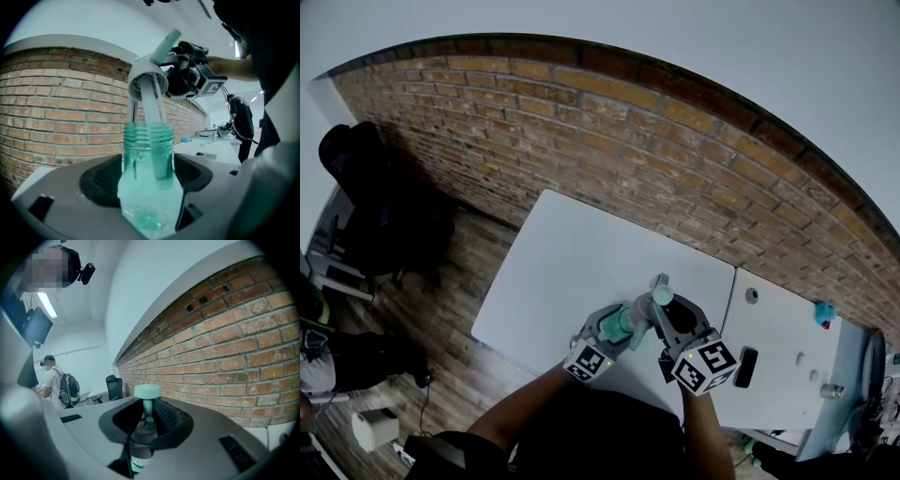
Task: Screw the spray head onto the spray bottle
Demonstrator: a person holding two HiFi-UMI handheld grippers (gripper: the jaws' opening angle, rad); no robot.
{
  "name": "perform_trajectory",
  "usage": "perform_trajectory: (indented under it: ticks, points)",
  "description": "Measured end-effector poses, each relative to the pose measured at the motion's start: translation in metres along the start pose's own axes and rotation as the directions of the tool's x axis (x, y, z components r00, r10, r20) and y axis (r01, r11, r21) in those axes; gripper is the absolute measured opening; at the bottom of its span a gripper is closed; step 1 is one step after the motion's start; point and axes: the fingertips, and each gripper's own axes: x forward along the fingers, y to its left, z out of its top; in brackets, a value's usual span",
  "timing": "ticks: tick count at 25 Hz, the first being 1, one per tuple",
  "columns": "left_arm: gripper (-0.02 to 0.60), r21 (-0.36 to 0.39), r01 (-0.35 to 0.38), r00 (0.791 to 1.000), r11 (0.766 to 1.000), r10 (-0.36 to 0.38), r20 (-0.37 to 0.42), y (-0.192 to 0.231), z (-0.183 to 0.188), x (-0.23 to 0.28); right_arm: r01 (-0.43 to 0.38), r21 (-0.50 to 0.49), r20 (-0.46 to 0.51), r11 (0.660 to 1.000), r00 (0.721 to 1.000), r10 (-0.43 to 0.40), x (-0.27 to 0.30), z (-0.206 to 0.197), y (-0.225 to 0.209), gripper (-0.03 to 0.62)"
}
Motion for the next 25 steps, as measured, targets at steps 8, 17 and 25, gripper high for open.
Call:
perform_trajectory:
  ticks: [8, 17, 25]
  points:
    - [0.341, -0.002, 0.002, 1.0, 1.0, -0.002, 0.005, 0.0, 0.0, -0.002, -0.069, -0.028, -0.054, 0.997, 0.996, 0.067, 0.009, -0.032, 0.013, 0.066]
    - [0.344, 0.001, 0.038, 0.999, 0.999, -0.038, -0.007, -0.004, -0.001, 0.003, -0.081, -0.184, -0.159, 0.98, 0.986, 0.051, 0.015, -0.073, 0.017, 0.067]
    - [0.344, 0.002, 0.036, 0.999, 0.999, -0.036, 0.001, -0.003, 0.0, 0.0, -0.1, -0.23, -0.126, 0.968, 0.989, 0.072, 0.011, -0.075, 0.021, 0.067]
